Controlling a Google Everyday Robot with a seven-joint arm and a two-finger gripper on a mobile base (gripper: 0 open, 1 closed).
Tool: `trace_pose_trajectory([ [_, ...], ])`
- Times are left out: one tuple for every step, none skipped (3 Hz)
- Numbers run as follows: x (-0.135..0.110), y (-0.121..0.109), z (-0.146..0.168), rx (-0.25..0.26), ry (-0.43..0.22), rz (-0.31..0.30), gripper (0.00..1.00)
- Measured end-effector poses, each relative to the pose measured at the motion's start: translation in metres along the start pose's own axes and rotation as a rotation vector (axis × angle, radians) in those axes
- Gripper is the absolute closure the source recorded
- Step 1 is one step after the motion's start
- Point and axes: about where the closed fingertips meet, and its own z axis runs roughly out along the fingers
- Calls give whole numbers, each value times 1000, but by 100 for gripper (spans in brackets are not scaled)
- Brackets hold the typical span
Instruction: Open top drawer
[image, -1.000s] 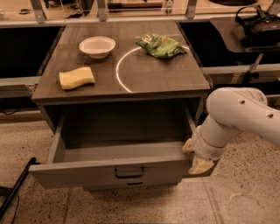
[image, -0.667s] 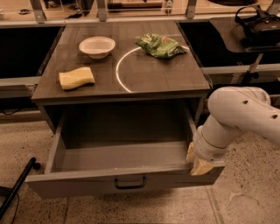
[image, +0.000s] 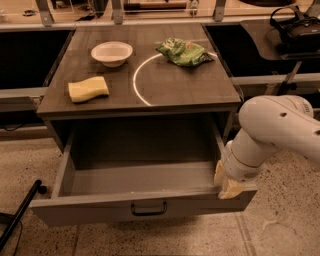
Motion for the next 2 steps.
trace_pose_trajectory([
  [-1,0,-9,17,9,-5,53],
  [-4,-4,-55,82,45,-22,22],
])
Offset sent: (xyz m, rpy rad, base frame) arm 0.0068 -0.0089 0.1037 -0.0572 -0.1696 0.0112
